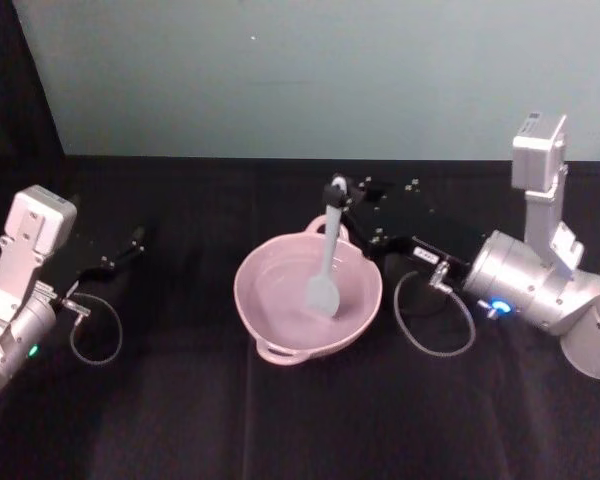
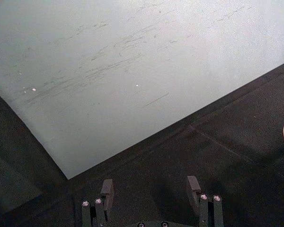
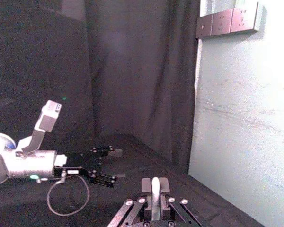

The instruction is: Use the one hand to pick up the spoon and stir the clear water in the bowl.

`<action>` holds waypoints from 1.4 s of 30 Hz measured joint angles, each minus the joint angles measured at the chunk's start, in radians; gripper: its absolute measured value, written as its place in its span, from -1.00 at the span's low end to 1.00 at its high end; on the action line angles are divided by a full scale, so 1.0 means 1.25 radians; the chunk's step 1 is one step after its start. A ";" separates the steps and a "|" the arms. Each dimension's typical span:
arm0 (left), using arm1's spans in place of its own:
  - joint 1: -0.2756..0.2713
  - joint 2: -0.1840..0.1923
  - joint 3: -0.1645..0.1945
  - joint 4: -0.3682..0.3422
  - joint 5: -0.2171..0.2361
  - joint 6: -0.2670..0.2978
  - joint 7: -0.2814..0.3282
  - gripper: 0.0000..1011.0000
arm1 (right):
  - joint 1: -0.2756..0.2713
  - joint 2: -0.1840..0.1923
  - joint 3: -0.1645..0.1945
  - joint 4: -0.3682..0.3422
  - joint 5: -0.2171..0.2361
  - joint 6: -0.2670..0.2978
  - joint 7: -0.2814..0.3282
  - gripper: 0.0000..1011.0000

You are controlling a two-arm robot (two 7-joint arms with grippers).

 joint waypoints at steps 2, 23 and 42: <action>0.000 0.000 0.000 0.000 0.000 0.000 0.000 1.00 | 0.003 -0.006 -0.008 0.007 0.002 -0.004 0.000 -0.79; 0.000 0.000 0.000 0.000 0.000 0.000 0.000 1.00 | 0.063 -0.120 -0.037 0.152 -0.082 -0.107 -0.083 -0.79; 0.000 0.000 0.000 0.000 0.000 0.000 0.000 1.00 | 0.015 -0.080 0.028 0.088 -0.120 -0.098 -0.104 -0.79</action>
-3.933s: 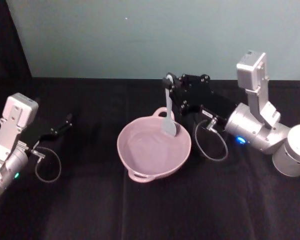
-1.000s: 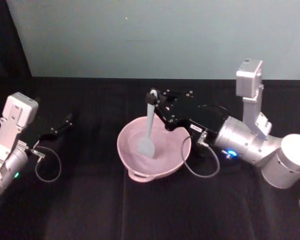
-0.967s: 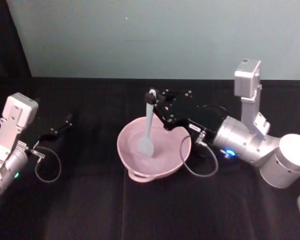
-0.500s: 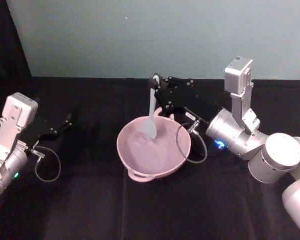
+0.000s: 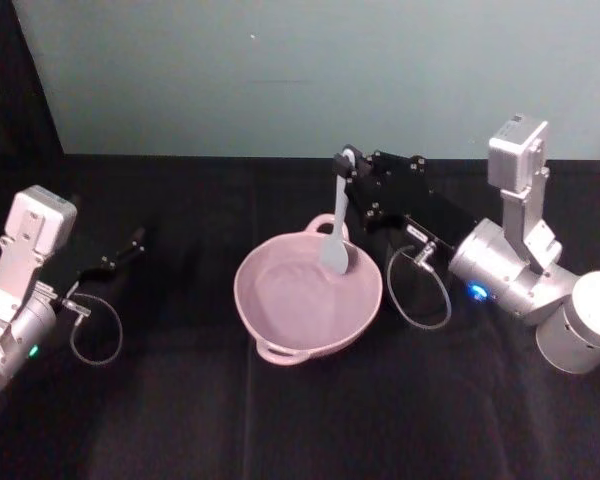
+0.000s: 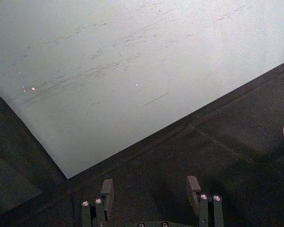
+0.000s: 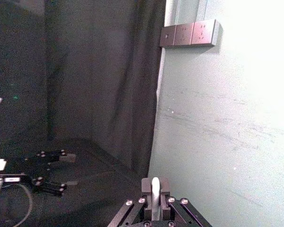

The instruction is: Use the one hand to pick up the spoon and stir the clear water in the bowl.

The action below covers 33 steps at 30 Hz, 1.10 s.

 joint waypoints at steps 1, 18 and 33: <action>0.000 0.000 0.000 0.000 0.000 0.000 0.000 1.00 | -0.004 0.003 0.002 -0.006 0.004 0.004 0.004 -0.79; 0.000 0.000 0.000 0.000 0.000 0.000 0.000 1.00 | -0.037 0.017 -0.028 -0.056 0.056 0.040 0.059 -0.79; 0.000 0.000 0.000 0.000 0.000 0.000 0.000 1.00 | 0.047 -0.060 -0.056 0.087 -0.008 -0.026 0.022 -0.79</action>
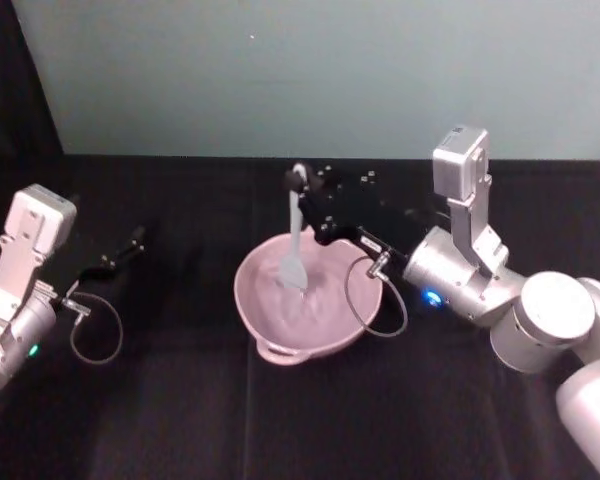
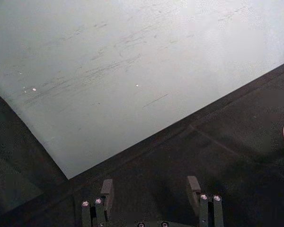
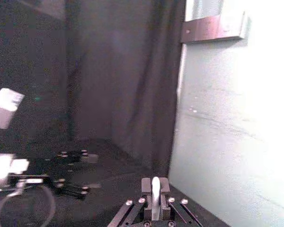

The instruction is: Use the one hand to pick up the spoon and stir the clear water in the bowl.

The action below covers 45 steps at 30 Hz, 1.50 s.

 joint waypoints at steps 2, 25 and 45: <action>0.000 0.000 0.000 0.000 0.000 0.000 0.000 1.00 | 0.004 -0.004 0.004 0.009 -0.007 -0.005 -0.008 -0.79; 0.000 0.000 0.000 0.000 0.000 0.000 0.000 1.00 | -0.068 0.074 0.061 -0.104 0.034 0.053 0.025 -0.79; 0.000 0.000 0.000 0.000 0.000 0.000 0.000 1.00 | -0.053 0.046 0.003 -0.090 0.072 0.057 0.043 -0.79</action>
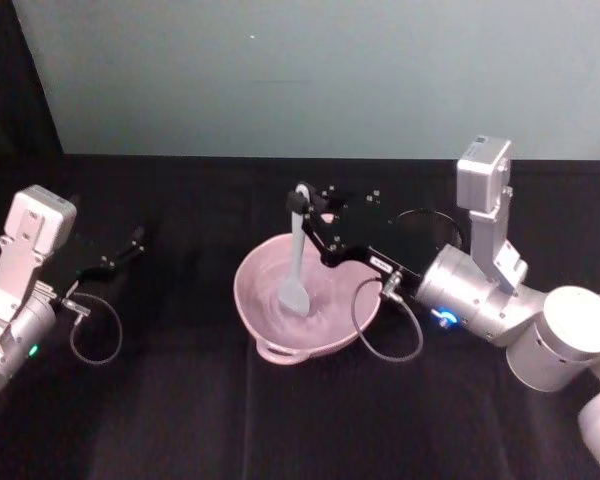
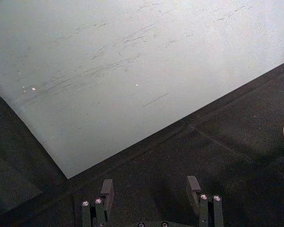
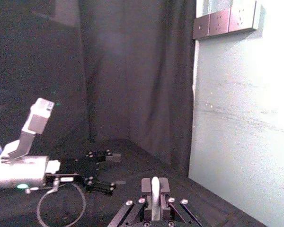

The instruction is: Use the one hand to pick up the spoon and stir the clear water in the bowl.

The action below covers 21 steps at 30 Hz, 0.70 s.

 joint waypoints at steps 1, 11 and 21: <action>0.000 0.000 0.000 0.000 0.000 0.000 0.000 1.00 | 0.008 -0.007 -0.002 0.012 -0.005 -0.006 -0.004 -0.79; 0.000 0.000 0.000 0.000 0.000 0.000 0.000 1.00 | 0.042 -0.032 0.008 0.076 -0.043 -0.044 -0.039 -0.79; 0.000 0.000 0.000 0.000 0.000 0.000 0.000 1.00 | 0.048 -0.032 0.038 0.085 -0.064 -0.058 -0.057 -0.79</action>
